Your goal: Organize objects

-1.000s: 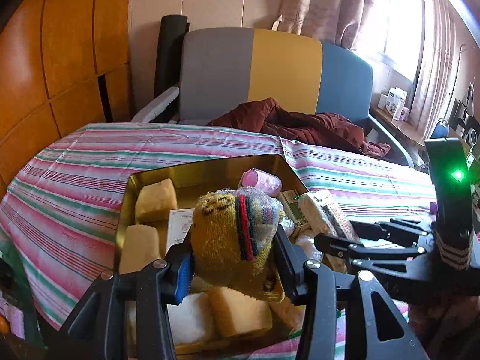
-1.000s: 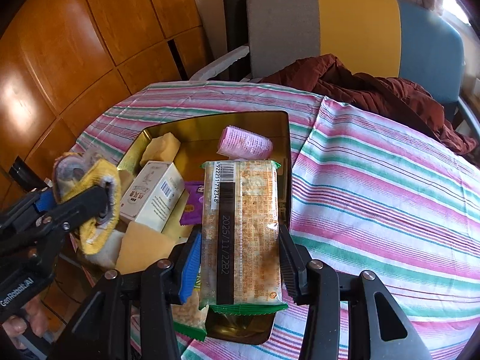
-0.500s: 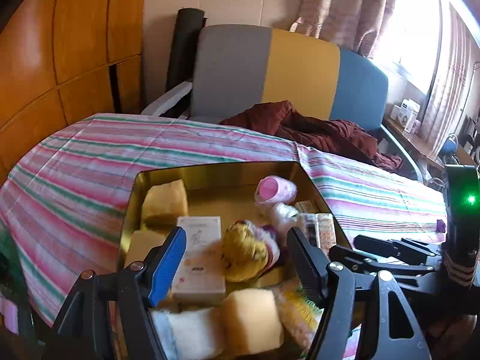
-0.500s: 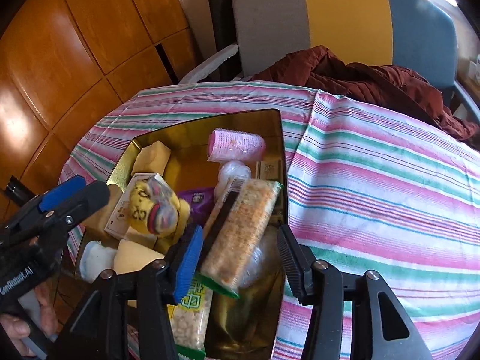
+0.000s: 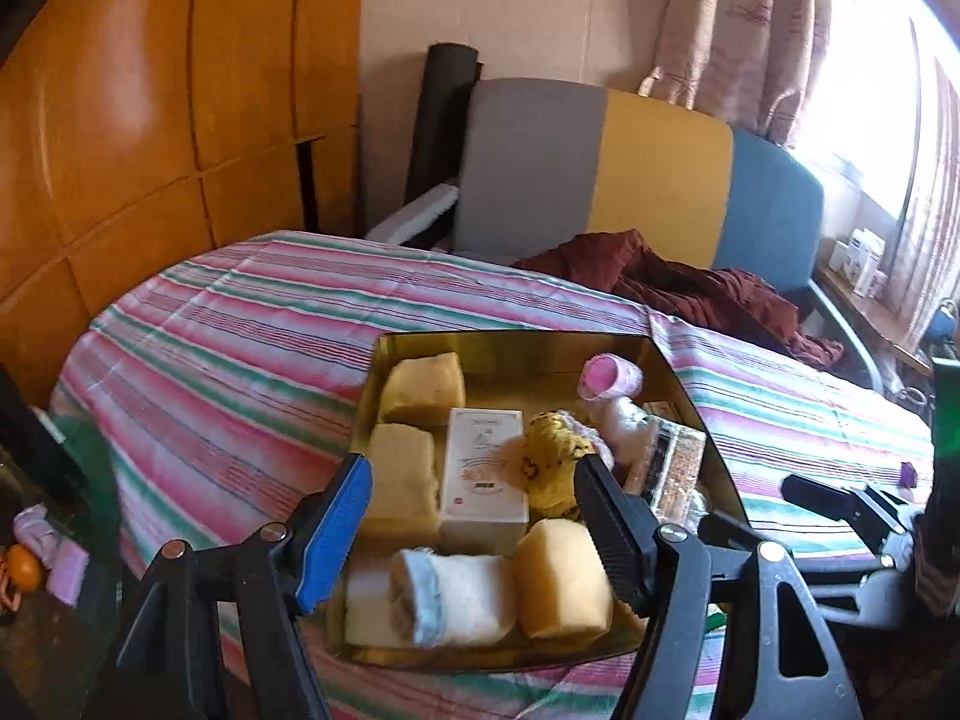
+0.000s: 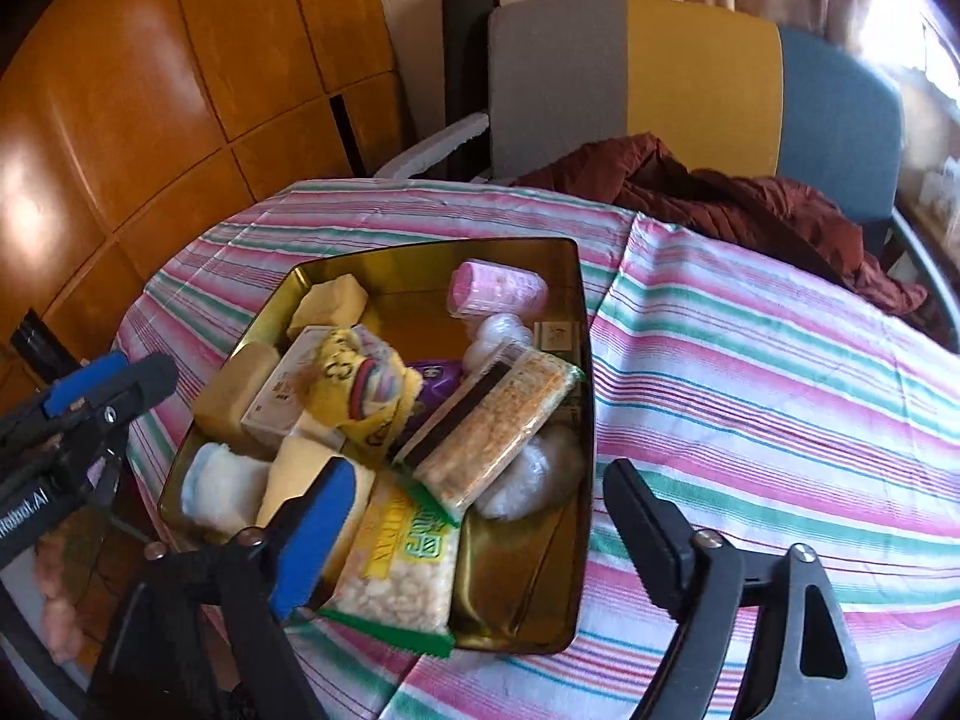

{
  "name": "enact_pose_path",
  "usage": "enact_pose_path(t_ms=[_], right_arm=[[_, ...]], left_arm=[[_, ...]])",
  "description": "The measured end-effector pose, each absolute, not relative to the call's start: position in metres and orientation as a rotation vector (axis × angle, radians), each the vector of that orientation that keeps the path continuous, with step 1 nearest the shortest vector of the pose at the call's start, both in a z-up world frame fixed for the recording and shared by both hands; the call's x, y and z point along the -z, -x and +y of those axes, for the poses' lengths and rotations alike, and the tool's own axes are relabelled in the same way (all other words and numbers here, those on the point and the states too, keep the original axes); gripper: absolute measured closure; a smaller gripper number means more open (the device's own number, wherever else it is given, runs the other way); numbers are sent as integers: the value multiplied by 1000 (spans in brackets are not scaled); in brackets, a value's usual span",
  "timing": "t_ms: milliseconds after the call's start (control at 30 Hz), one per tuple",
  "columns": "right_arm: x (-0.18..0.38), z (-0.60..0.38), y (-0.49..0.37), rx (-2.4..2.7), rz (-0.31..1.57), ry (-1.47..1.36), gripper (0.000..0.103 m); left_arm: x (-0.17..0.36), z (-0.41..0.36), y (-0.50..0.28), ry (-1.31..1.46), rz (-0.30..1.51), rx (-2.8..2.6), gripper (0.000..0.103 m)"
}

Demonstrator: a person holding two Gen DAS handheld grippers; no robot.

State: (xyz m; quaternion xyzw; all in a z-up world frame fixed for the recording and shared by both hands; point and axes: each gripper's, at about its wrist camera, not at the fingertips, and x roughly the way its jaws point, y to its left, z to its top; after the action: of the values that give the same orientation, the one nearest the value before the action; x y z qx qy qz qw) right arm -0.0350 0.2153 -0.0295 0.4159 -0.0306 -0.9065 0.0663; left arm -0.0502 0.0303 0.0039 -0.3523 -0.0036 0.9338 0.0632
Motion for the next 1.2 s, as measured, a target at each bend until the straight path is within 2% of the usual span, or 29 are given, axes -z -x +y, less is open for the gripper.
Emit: enact_pose_path(t_ms=[433,1200], right_arm=[[33,192,-6,2780,-51,-1224,12],[31,185,-12,2804,-9,-1214,10]], left_arm=[[-7,29,15,1089,22,-2891,32],[-7,30,6,1071,-8,-2857,32]])
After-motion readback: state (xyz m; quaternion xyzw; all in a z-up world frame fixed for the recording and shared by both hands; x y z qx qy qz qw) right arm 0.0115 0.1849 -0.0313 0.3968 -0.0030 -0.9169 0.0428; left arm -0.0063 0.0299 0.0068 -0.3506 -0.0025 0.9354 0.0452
